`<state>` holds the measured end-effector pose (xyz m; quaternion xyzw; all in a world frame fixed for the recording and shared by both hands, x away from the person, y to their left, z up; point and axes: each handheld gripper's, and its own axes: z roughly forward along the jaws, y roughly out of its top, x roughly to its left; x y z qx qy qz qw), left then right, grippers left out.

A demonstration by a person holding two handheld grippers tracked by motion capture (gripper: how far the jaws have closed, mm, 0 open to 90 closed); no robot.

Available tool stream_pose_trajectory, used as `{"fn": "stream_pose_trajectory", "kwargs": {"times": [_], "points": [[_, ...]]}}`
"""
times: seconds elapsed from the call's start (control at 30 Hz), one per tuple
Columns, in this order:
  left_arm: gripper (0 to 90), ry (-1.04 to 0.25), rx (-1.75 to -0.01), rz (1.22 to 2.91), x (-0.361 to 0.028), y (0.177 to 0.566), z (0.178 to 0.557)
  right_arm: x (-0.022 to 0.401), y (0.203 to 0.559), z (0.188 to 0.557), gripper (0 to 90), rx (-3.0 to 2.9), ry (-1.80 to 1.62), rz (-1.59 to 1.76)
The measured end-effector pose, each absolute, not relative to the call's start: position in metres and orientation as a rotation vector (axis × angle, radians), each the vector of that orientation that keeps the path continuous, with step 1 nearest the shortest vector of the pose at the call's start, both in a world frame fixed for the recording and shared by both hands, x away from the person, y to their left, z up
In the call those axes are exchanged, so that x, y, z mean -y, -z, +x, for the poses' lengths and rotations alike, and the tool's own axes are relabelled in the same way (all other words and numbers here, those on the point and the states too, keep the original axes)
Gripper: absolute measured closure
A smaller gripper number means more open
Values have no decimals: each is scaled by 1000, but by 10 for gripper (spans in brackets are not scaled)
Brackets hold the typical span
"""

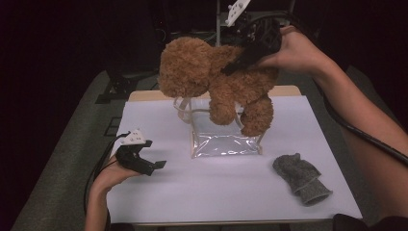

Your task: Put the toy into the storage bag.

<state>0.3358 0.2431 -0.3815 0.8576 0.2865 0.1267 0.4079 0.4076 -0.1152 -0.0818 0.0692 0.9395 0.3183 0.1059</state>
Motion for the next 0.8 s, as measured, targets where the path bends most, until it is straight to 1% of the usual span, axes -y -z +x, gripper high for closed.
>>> {"fn": "stream_pose_trajectory", "kwargs": {"times": [0.5,0.8], "points": [[28,-318,-723,2164,-243,384,337,104,89,468,614,-2773,-934,300],[28,-302,-732,2173,-244,388,339,105,89,495,614,-2750,-934,378]]}}
